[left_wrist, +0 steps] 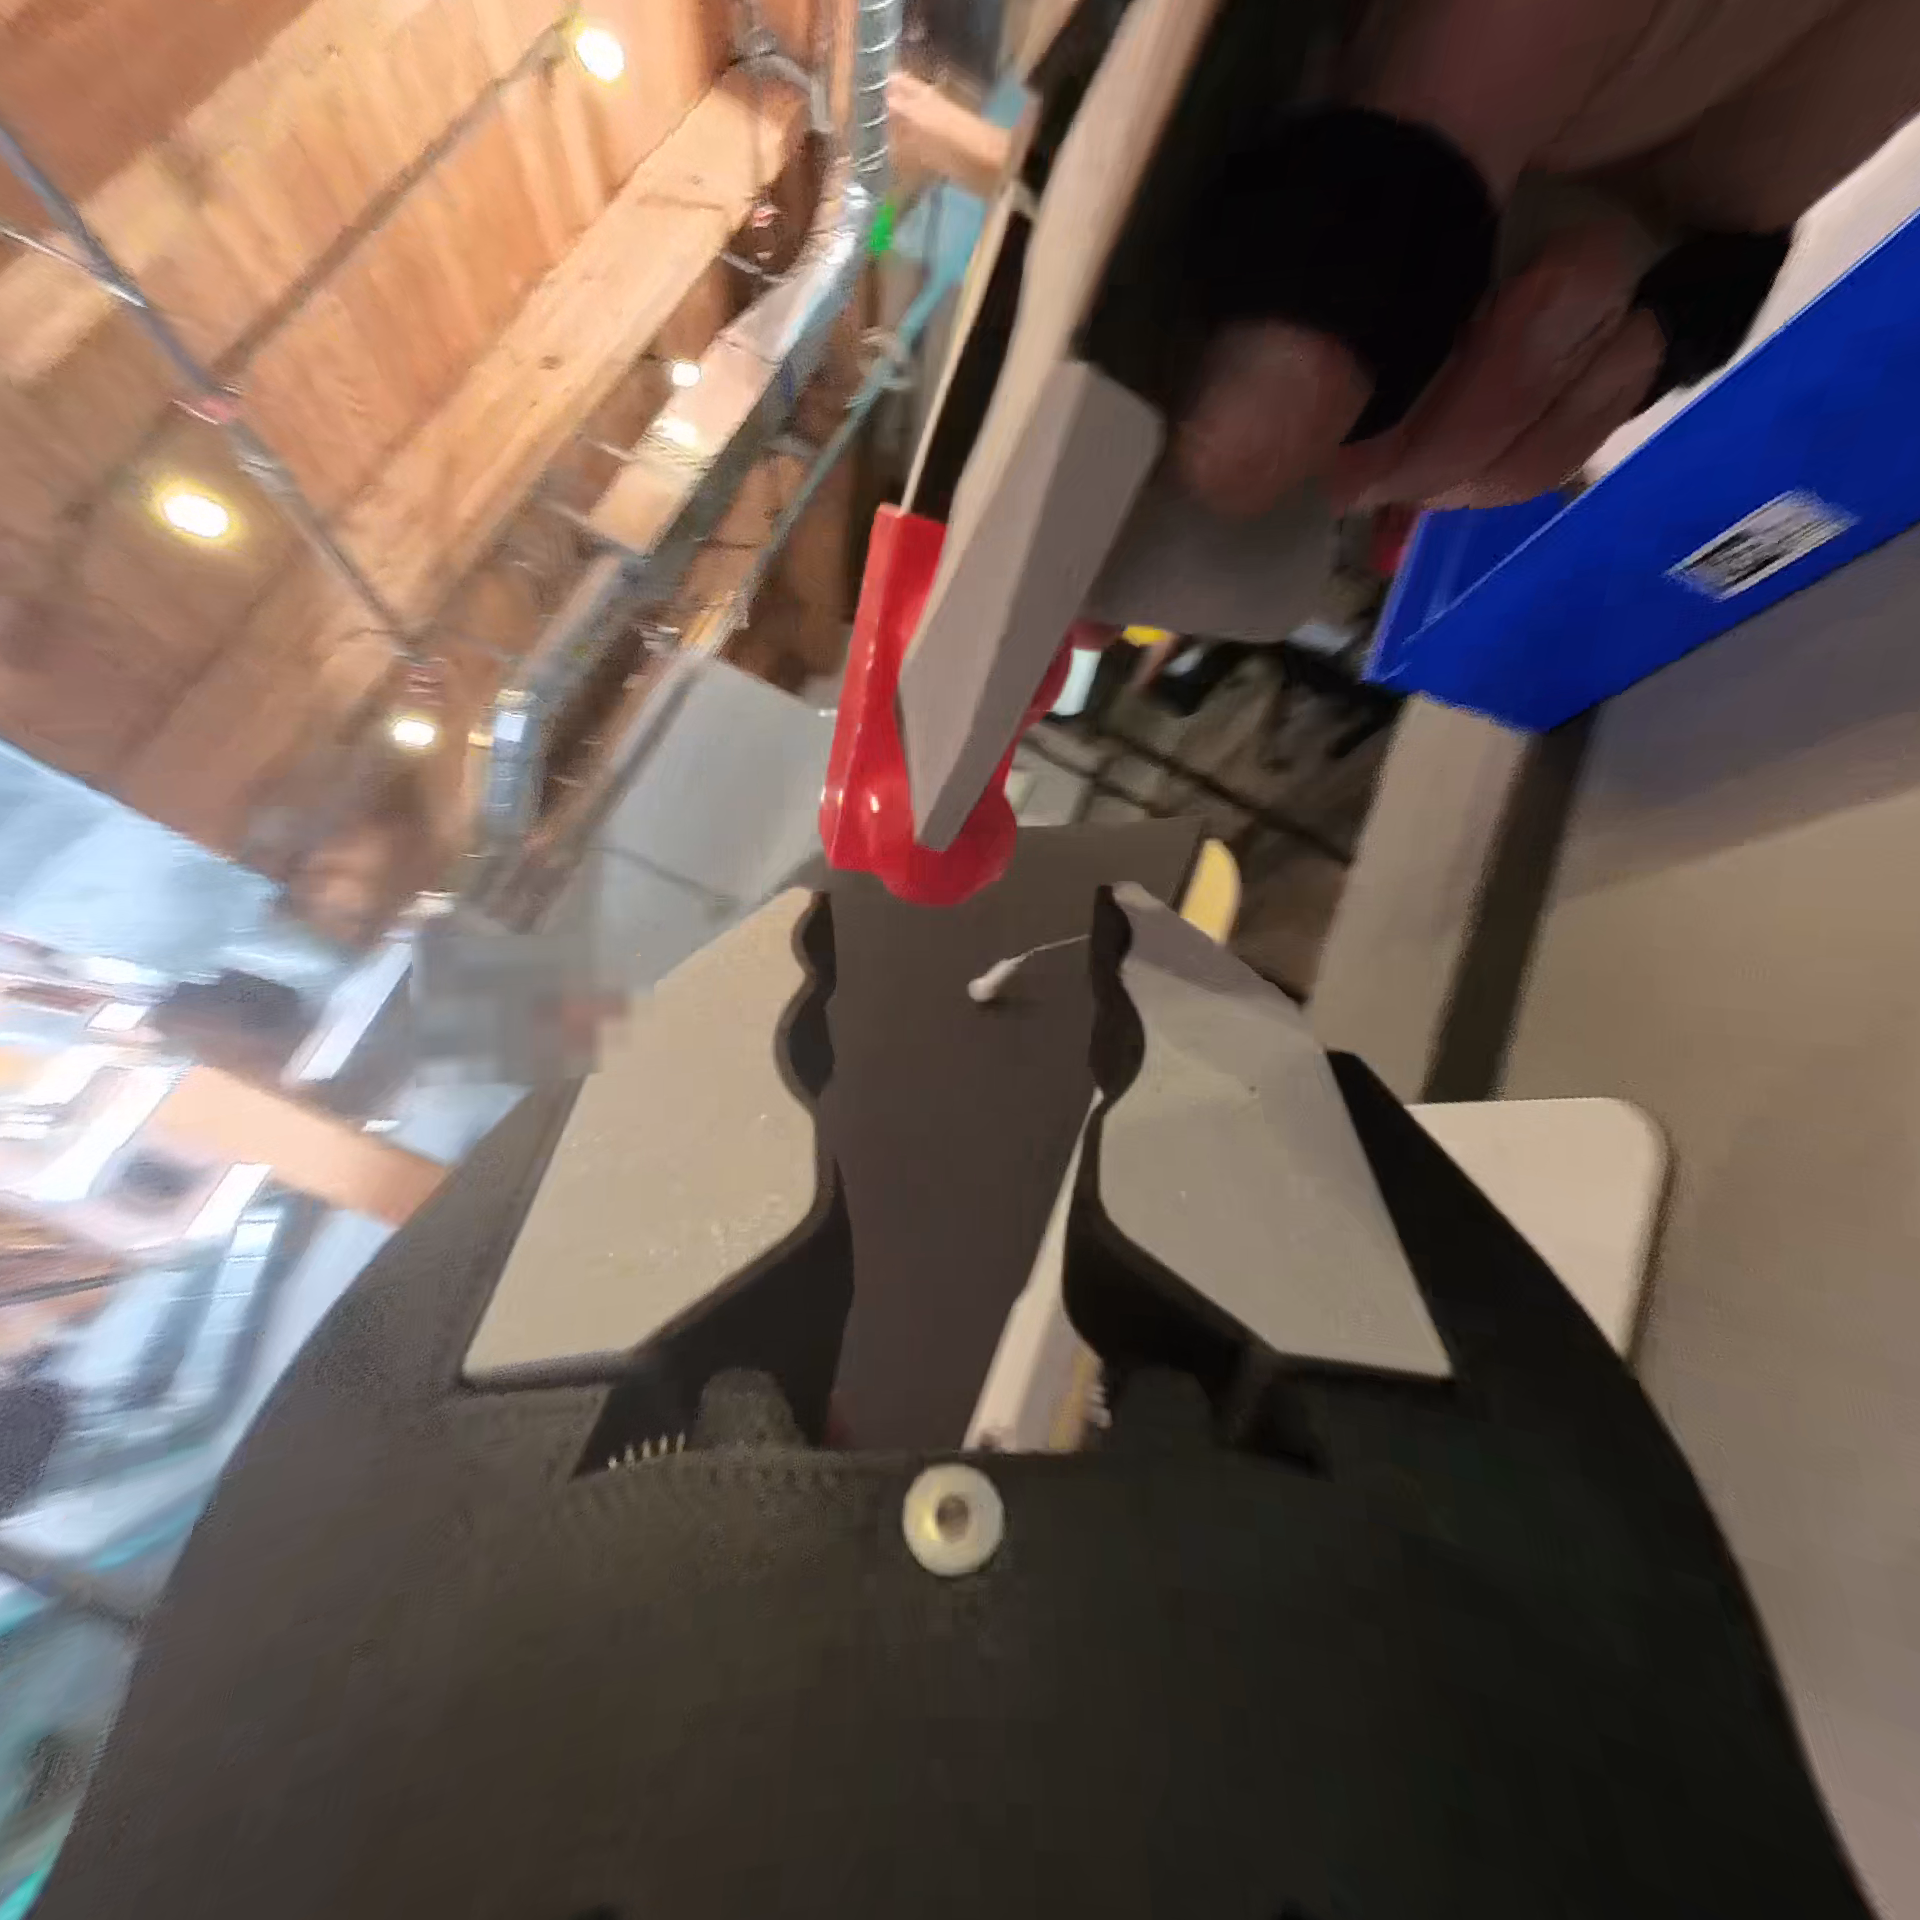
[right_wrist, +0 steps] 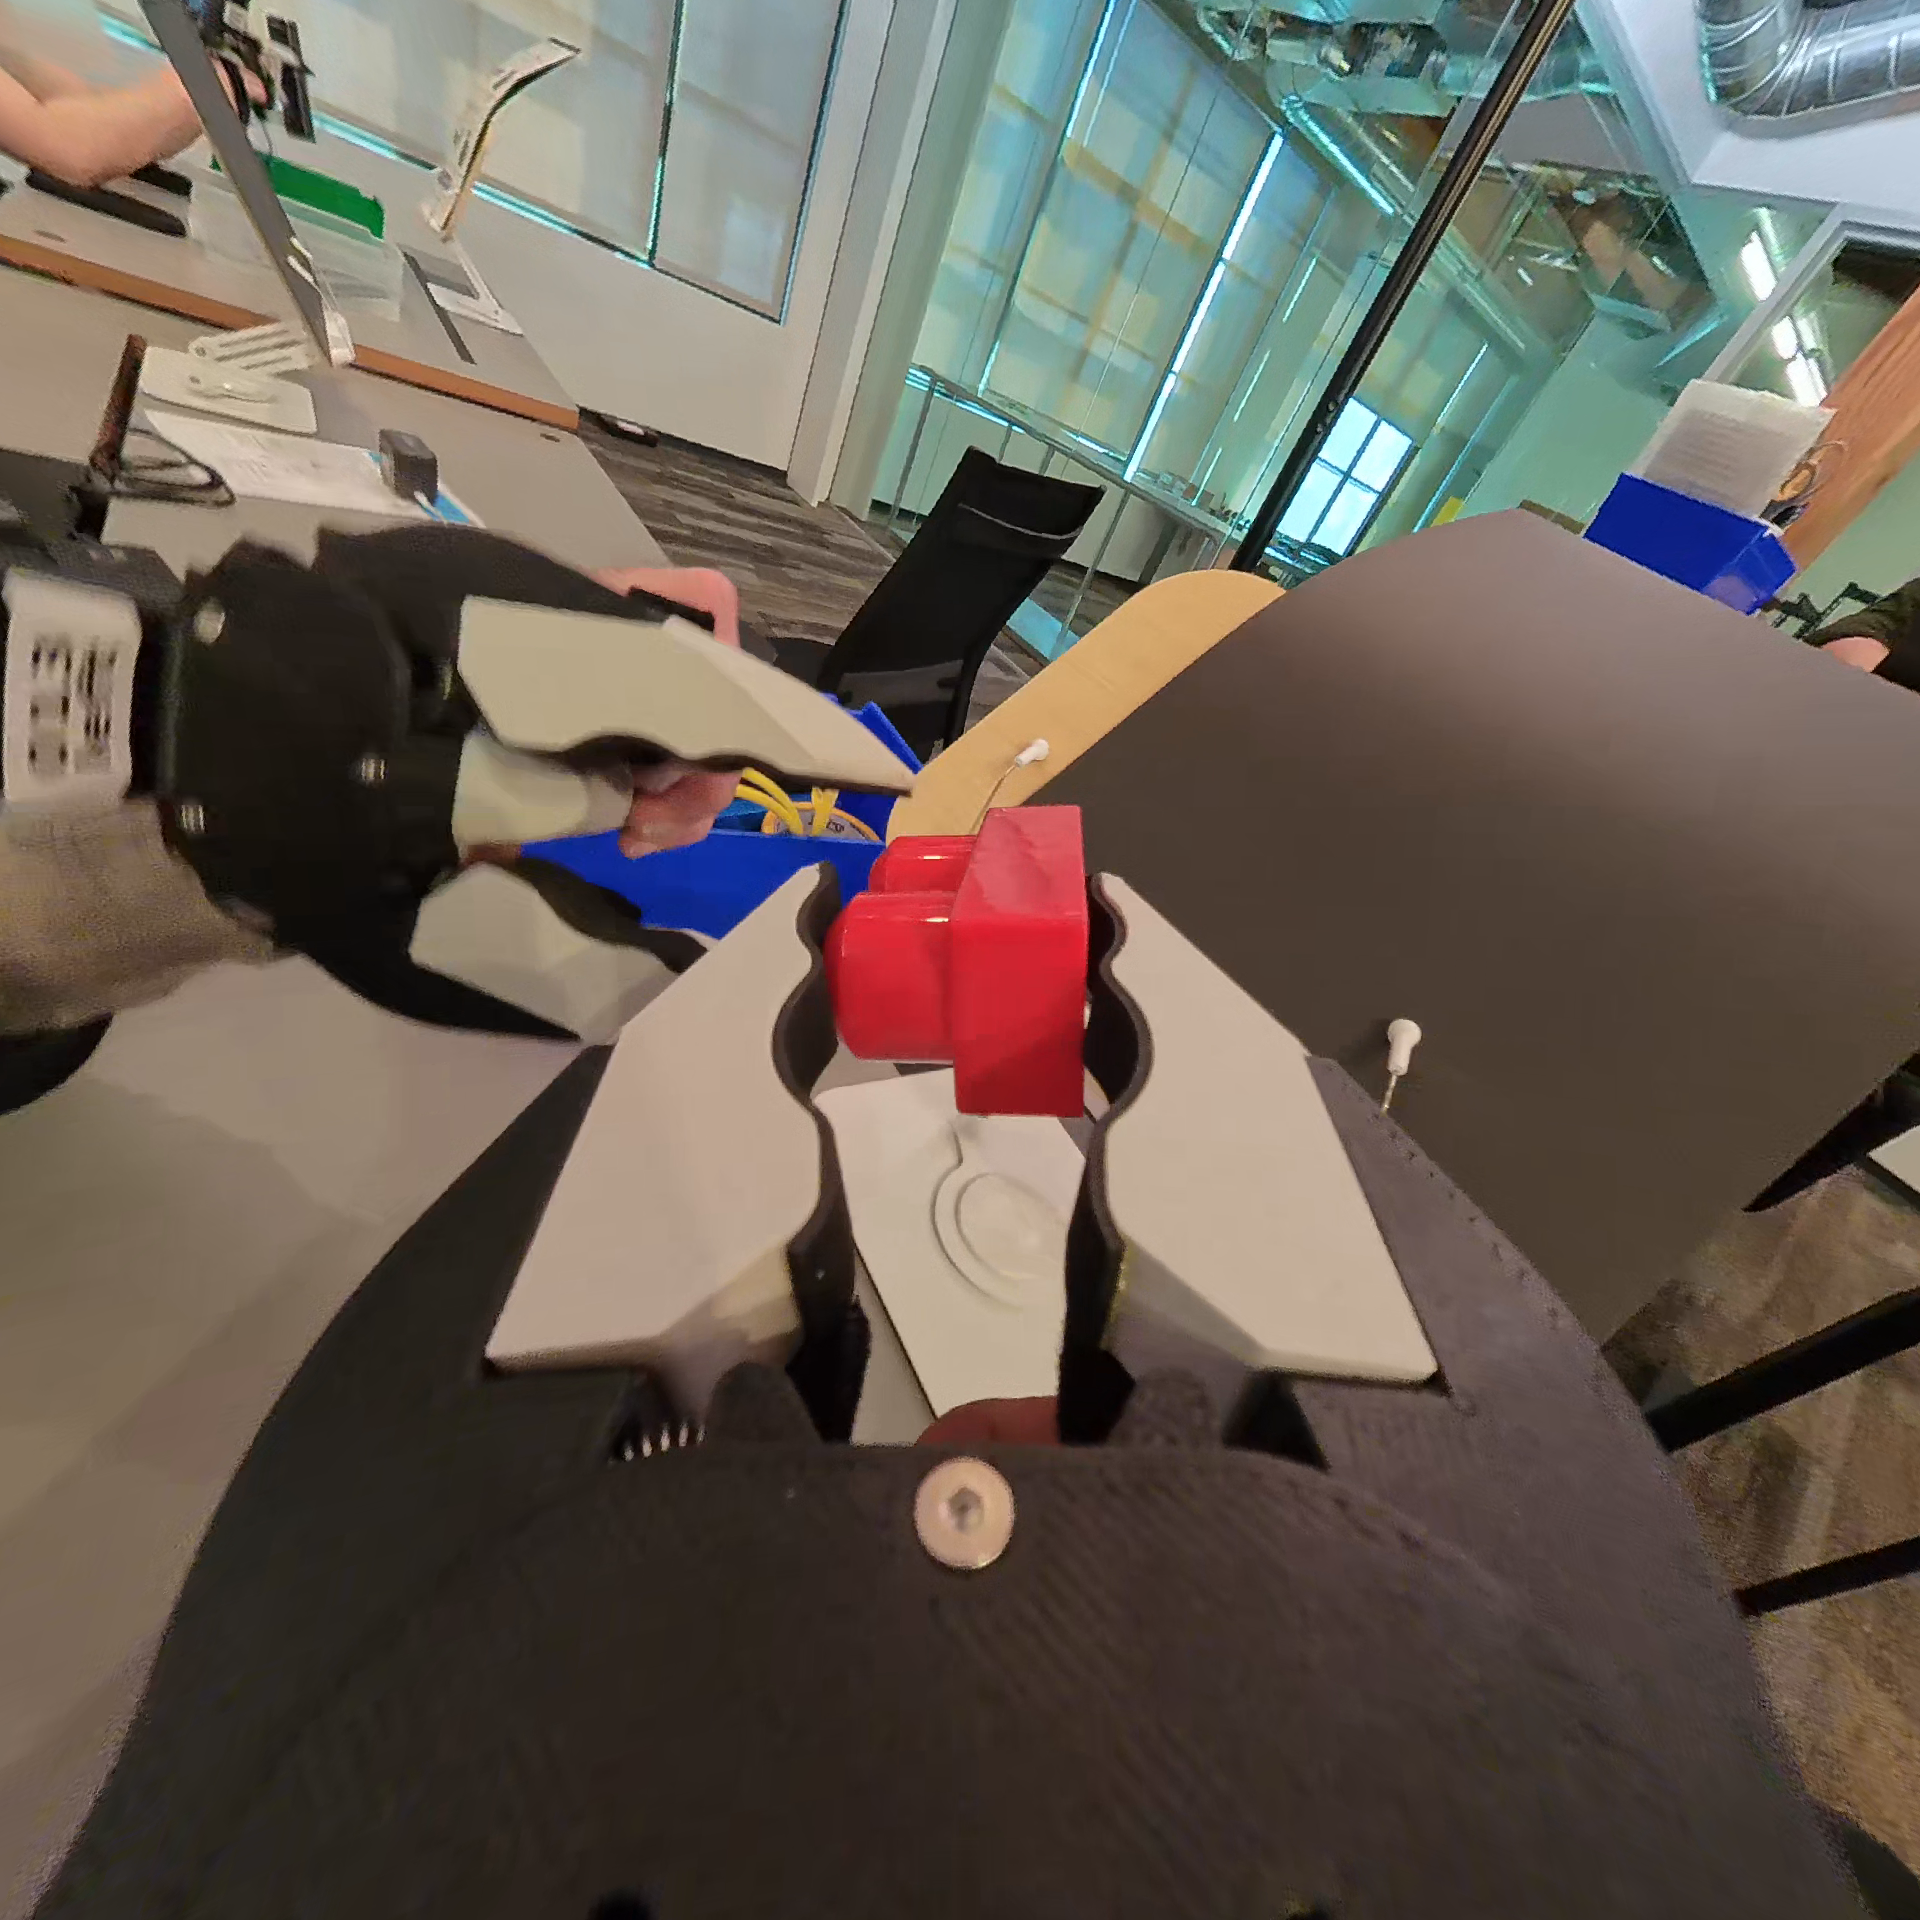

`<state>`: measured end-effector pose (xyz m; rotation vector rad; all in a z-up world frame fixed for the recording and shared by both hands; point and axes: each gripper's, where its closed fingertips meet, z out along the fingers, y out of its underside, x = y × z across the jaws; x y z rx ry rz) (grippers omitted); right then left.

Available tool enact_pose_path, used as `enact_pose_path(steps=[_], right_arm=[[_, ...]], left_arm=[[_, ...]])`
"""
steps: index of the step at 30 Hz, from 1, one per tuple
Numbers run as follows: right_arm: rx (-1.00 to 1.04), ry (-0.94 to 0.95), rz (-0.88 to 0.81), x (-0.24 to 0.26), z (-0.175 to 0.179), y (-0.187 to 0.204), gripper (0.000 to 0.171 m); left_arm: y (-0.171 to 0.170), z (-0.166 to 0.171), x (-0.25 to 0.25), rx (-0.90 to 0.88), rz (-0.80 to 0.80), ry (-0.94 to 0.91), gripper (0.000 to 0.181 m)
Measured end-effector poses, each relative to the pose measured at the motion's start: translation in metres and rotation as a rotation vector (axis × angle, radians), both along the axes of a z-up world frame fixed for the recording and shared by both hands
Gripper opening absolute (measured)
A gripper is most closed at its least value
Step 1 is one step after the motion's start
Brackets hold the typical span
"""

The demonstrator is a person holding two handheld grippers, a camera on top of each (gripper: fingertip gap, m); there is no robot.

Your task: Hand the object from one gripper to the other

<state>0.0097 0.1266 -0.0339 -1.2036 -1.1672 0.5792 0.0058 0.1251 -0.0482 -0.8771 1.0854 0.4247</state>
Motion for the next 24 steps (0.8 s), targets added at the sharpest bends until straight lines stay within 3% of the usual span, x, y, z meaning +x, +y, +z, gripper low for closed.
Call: enact_pose_path(steps=[3,5,8,12,16,21,24], right_arm=[[0.068,-0.063,0.008,0.005,-0.005,-0.002,0.044],[0.133,-0.091,0.058,0.004,-0.008,-0.011,0.044],[0.232,-0.122,0.142,0.001,-0.010,-0.029,0.044],[0.399,-0.142,0.251,-0.005,-0.008,-0.060,0.044],[0.491,-0.245,0.257,-0.010,-0.017,-0.070,0.044],[0.556,-0.308,0.258,-0.013,-0.021,-0.077,0.044],[0.575,-0.318,0.259,-0.013,-0.021,-0.078,0.044]], left_arm=[[-0.001,-0.004,-0.009,-0.309,-0.135,-0.117,0.050],[-0.006,0.007,-0.015,-0.474,-0.261,-0.296,0.055],[-0.023,0.020,-0.014,-0.802,-0.564,-0.546,0.060],[-0.040,0.016,-0.008,-1.173,-0.857,-0.676,0.067],[-0.061,0.006,0.008,-1.331,-1.004,-0.620,0.068],[-0.069,0.002,0.018,-1.351,-1.064,-0.609,0.046],[-0.072,0.003,0.018,-1.333,-1.082,-0.605,0.045]])
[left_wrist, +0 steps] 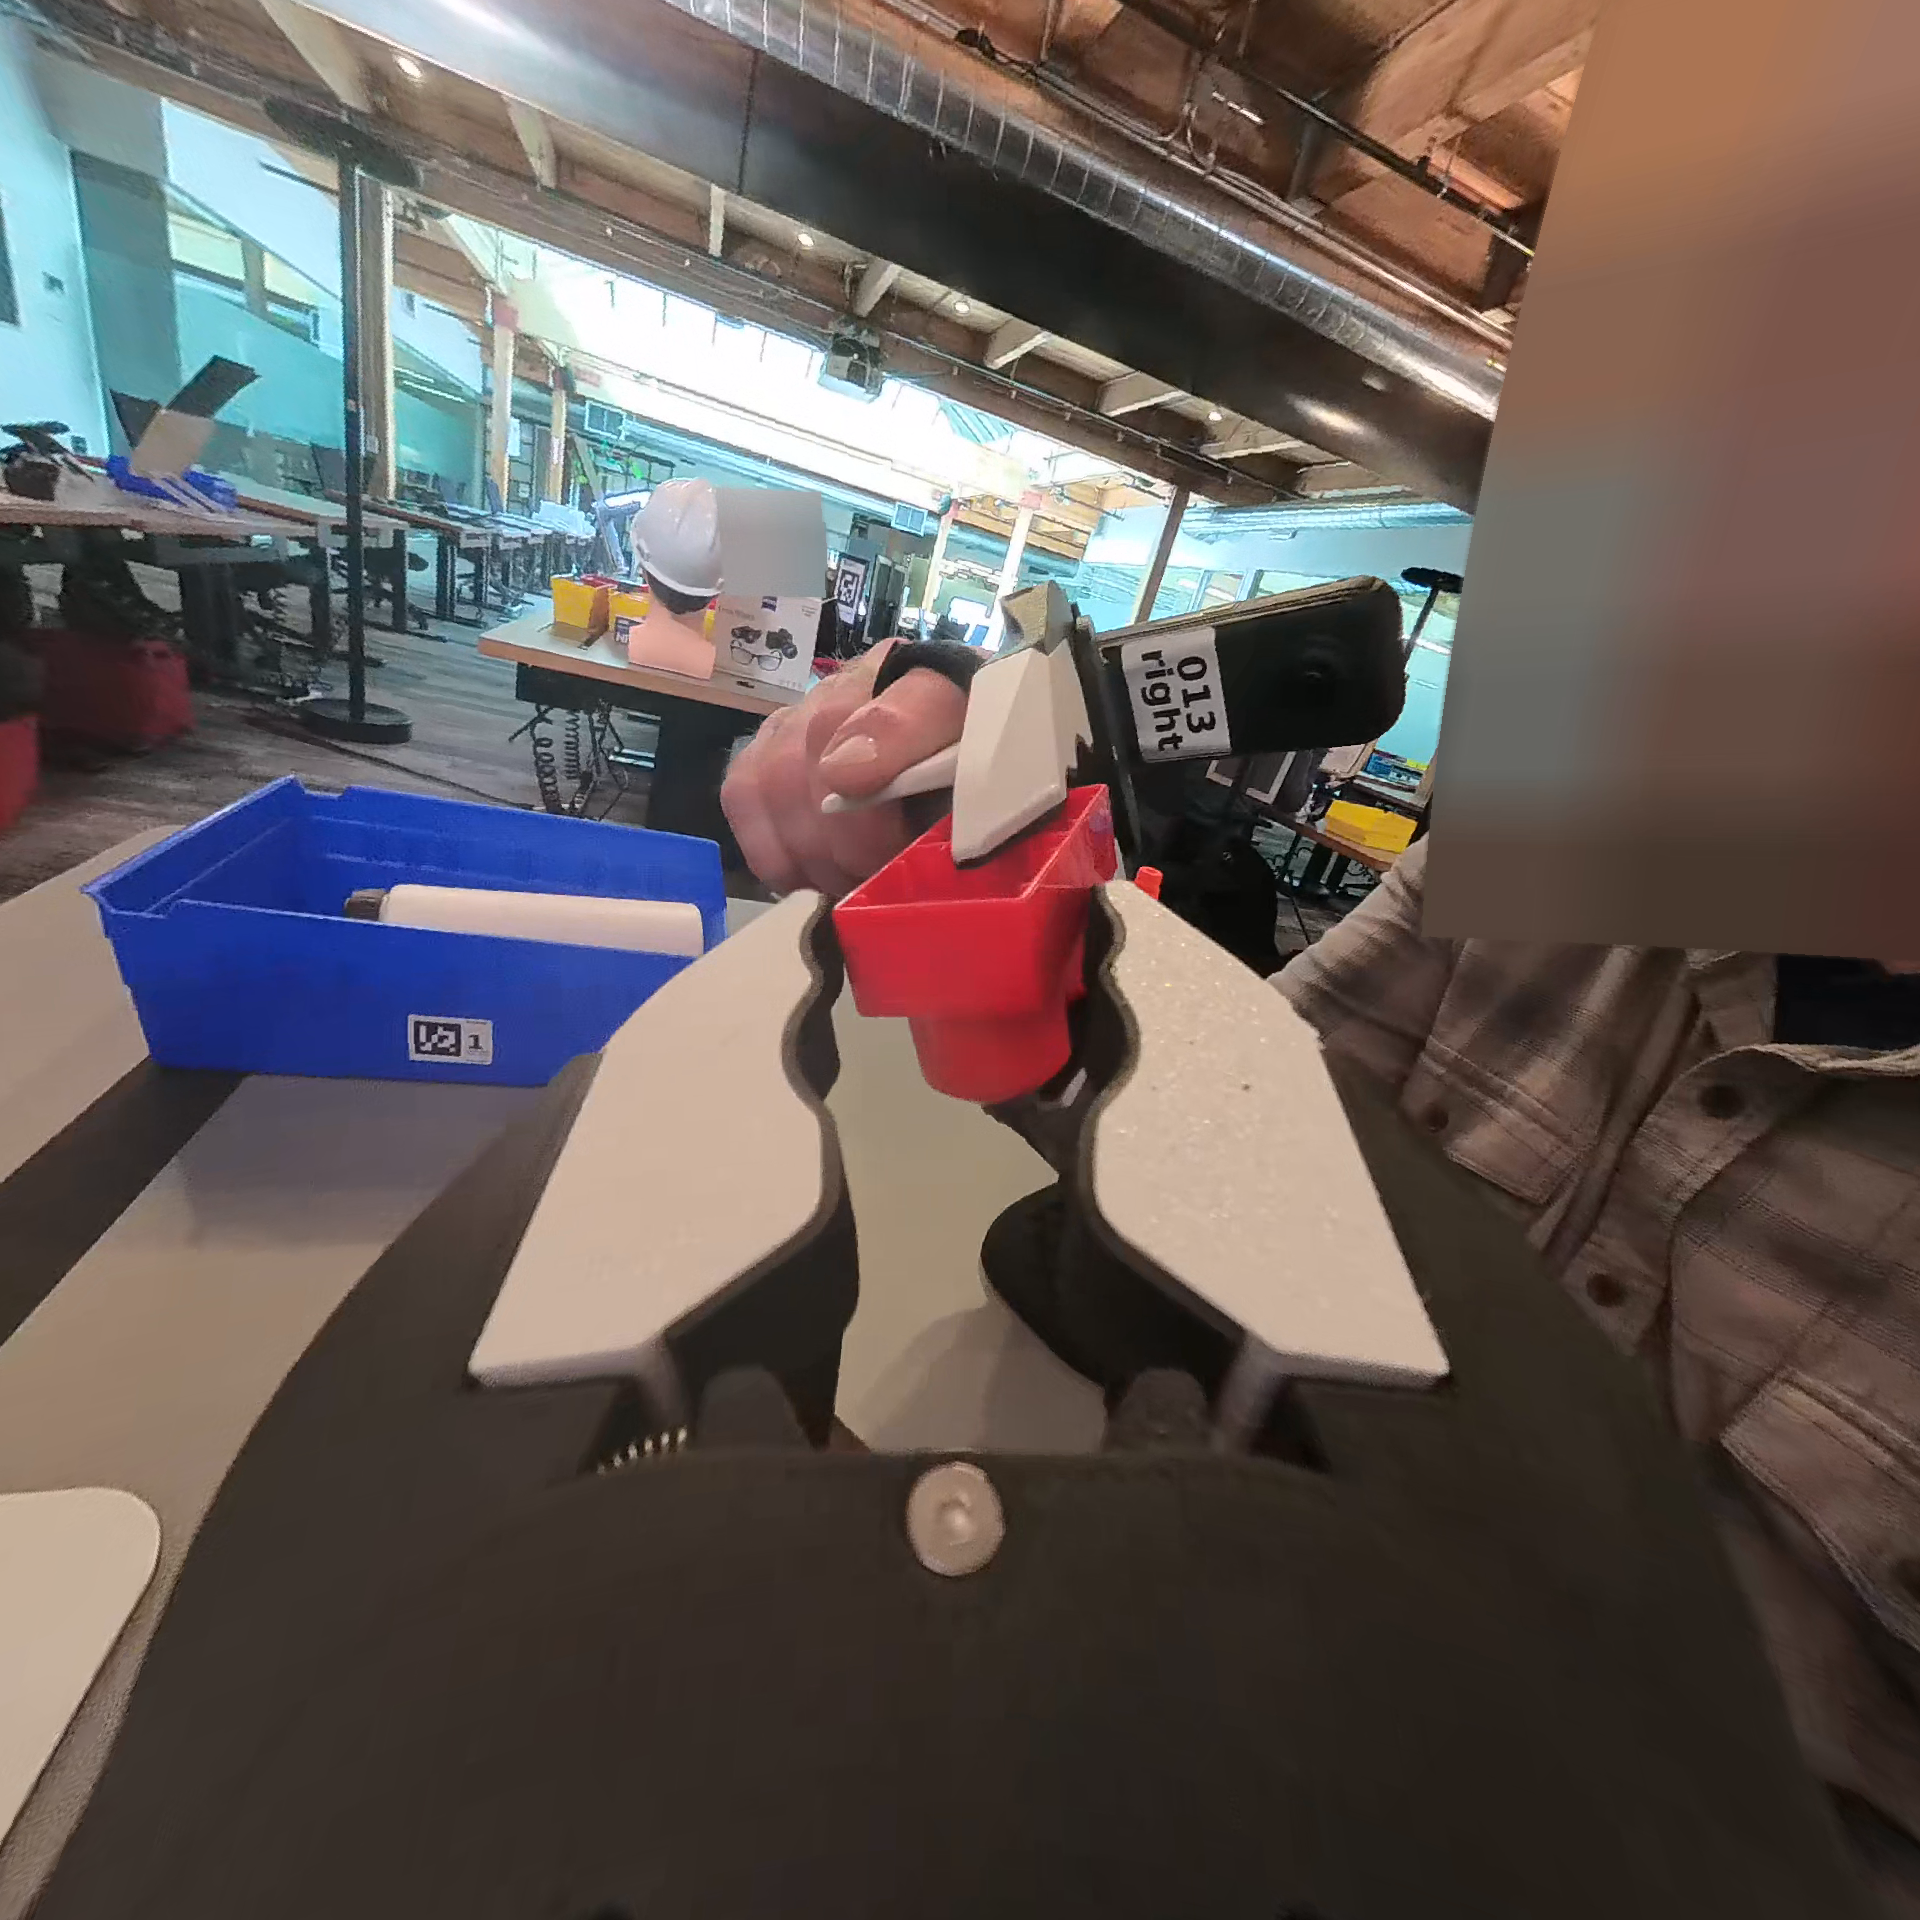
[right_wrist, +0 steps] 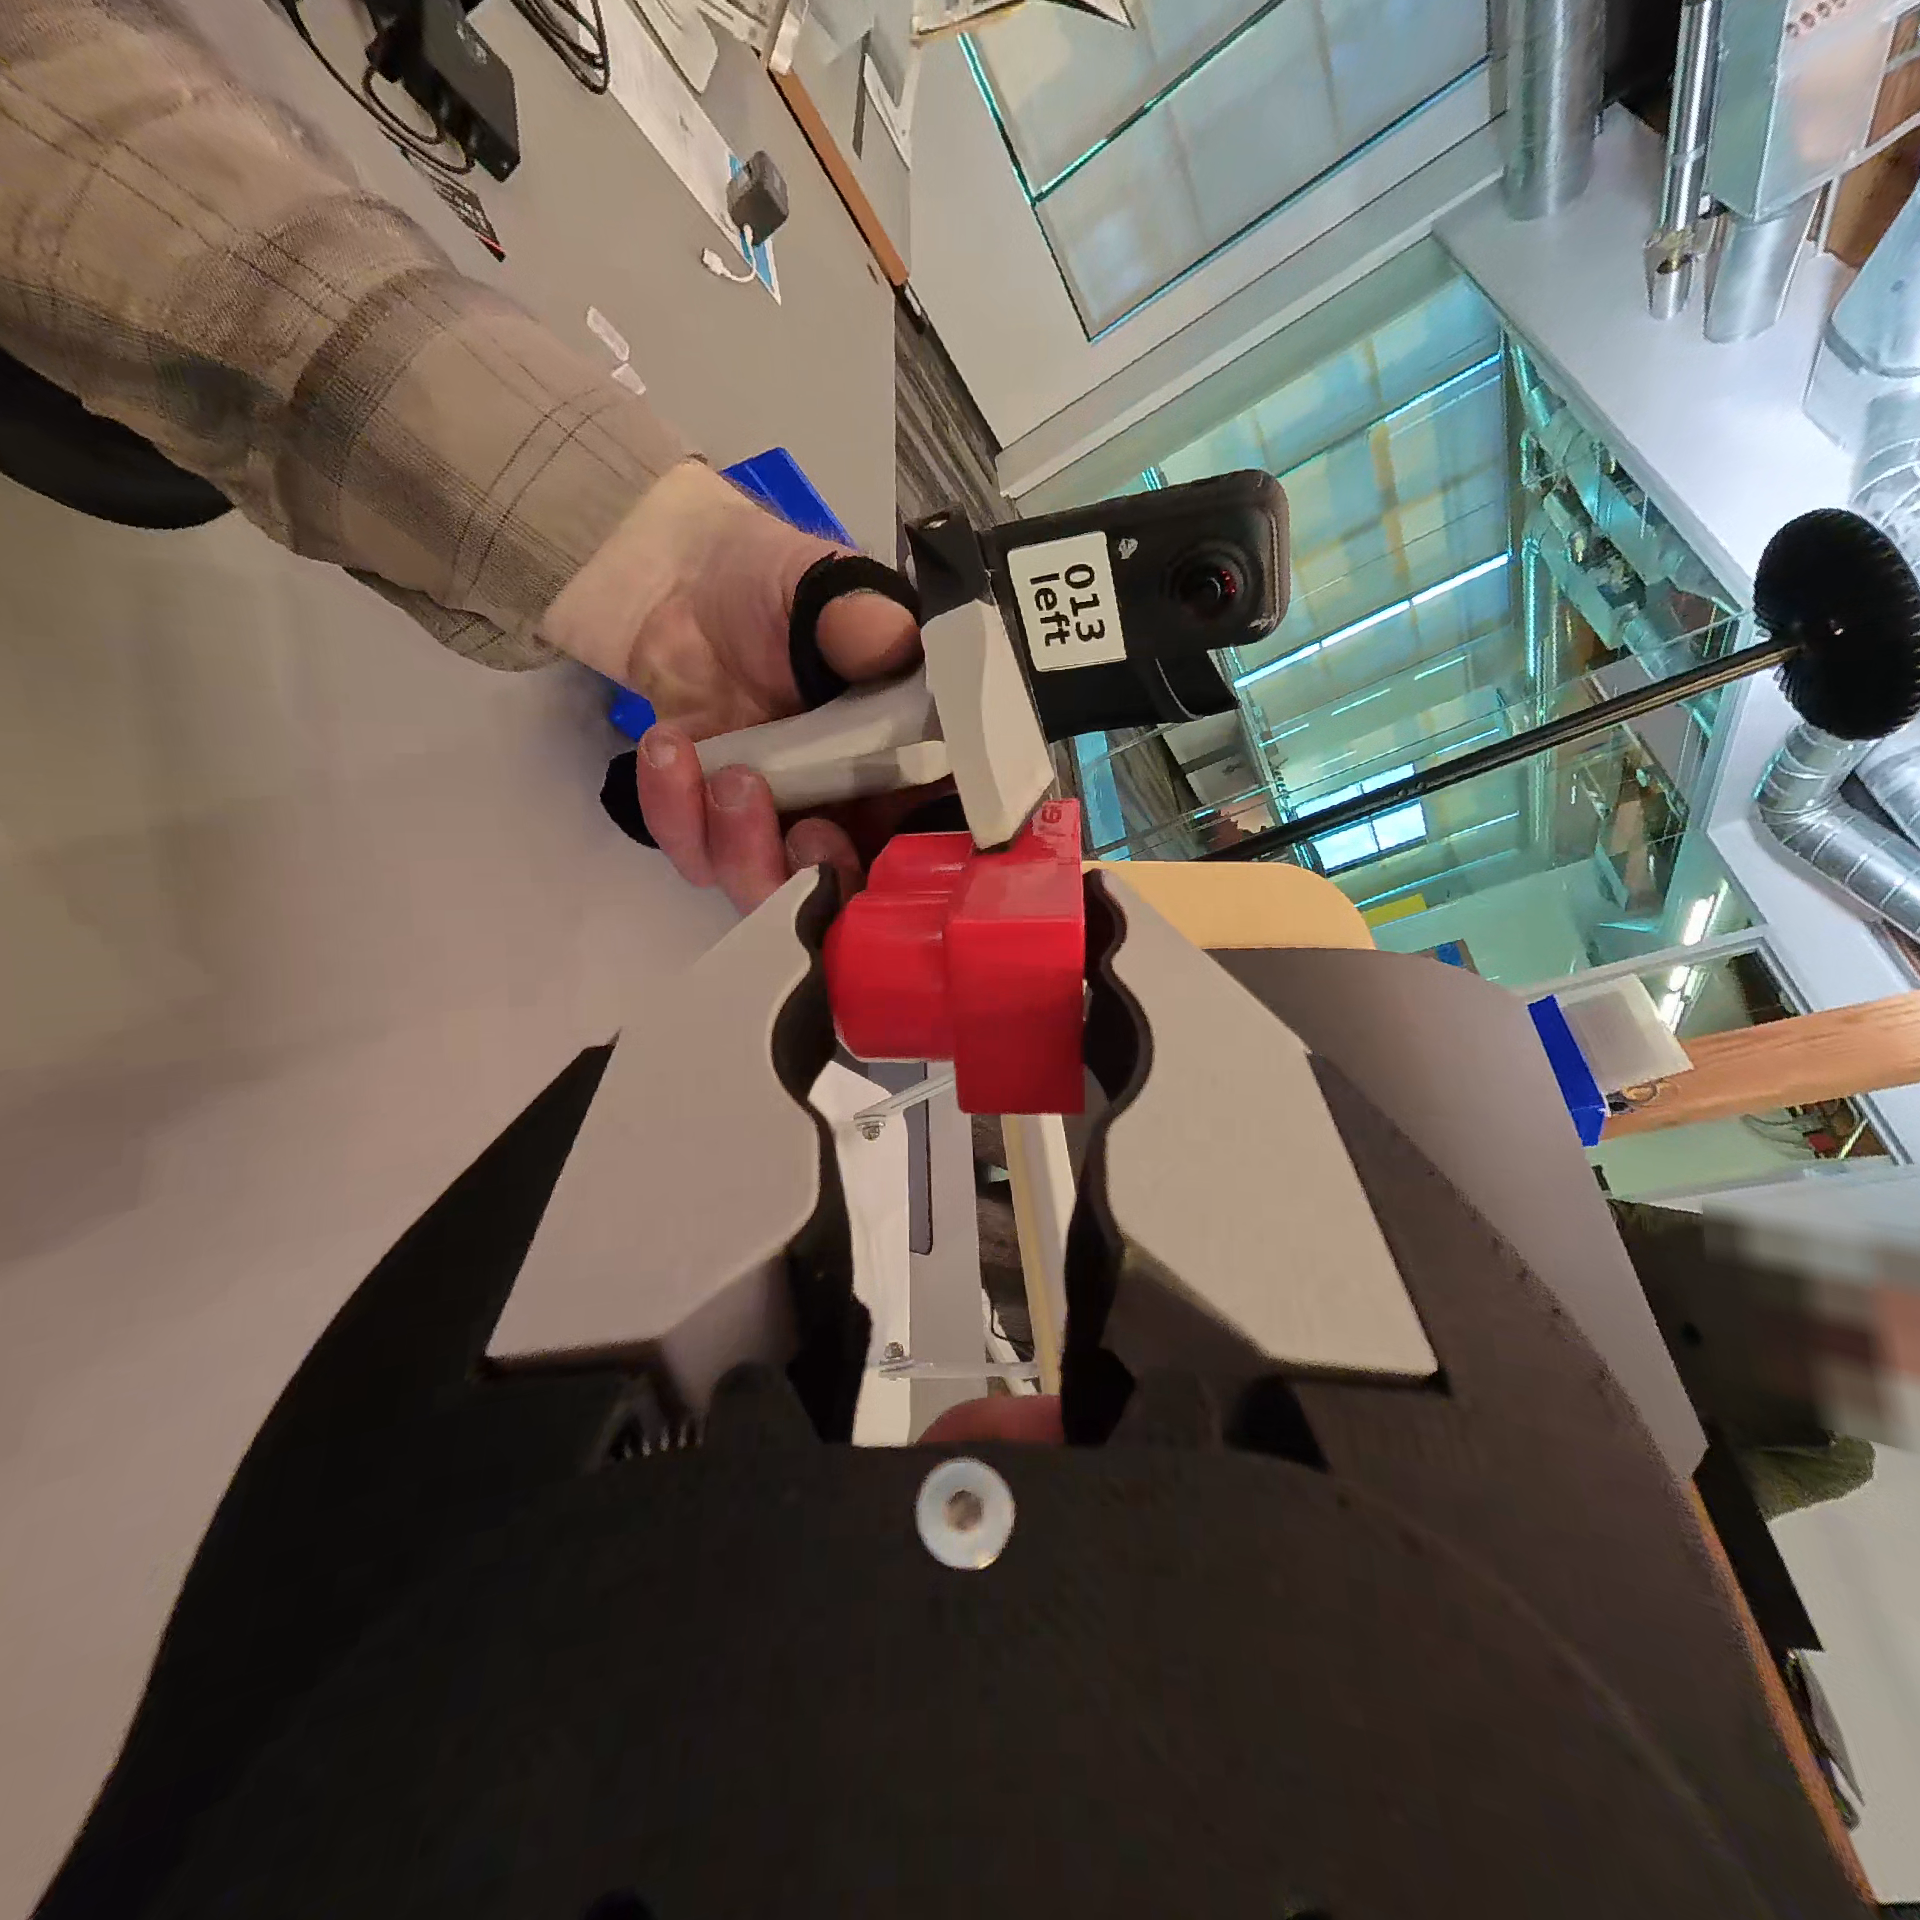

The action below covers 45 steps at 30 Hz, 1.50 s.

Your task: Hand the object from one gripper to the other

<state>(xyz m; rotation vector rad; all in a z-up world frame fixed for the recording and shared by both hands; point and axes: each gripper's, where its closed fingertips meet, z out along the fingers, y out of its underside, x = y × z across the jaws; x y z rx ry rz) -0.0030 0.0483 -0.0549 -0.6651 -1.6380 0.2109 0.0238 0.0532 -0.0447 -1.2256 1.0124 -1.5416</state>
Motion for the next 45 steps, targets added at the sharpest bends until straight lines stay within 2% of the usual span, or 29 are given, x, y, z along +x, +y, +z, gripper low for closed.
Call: enact_pose_path(steps=[5,7,9,11,13,16,20,23,25,27,33,43,45], right_arm=[[-0.002,0.003,-0.063,0.000,0.001,0.009,0.046],[-0.042,0.031,-0.080,0.001,0.006,0.011,0.059],[-0.076,0.088,-0.084,0.005,0.017,0.013,0.061],[-0.195,0.173,-0.083,0.013,0.032,0.018,0.066],[-0.399,0.214,-0.063,0.020,0.034,0.025,0.077],[-0.713,0.267,-0.002,0.028,0.030,0.038,0.081],[-1.175,0.313,0.172,0.033,0.019,0.049,0.077],[-1.353,0.289,0.307,0.033,0.006,0.048,0.076],[-1.407,0.264,0.377,0.031,0.000,0.043,0.077],[-1.417,0.218,0.450,0.031,-0.004,0.033,0.077],[-1.322,0.073,0.589,0.035,-0.010,-0.005,0.049],[-1.279,0.131,0.599,0.037,-0.008,0.001,0.047],[-1.280,0.158,0.604,0.040,-0.005,0.005,0.046]], left_arm=[[0.005,0.004,-0.001,0.058,0.075,-0.010,0.040],[0.011,0.002,-0.003,0.132,0.159,0.033,0.039],[0.013,0.010,-0.008,0.179,0.212,0.016,0.039],[0.020,0.014,-0.014,0.278,0.323,0.043,0.039],[0.032,0.016,-0.021,0.487,0.521,0.118,0.040],[0.031,0.023,-0.023,0.885,0.747,0.229,0.039],[0.034,0.008,-0.012,1.439,0.934,0.550,0.039],[0.027,0.005,0.003,1.636,0.964,0.566,0.039],[0.021,-0.003,0.014,1.689,0.906,0.565,0.039],[0.012,-0.008,0.025,1.670,0.837,0.534,0.039],[-0.004,-0.008,0.040,1.673,0.780,0.479,0.039],[-0.001,-0.010,0.039,1.678,0.791,0.512,0.038],[0.005,-0.014,0.038,1.669,0.794,0.571,0.053]])
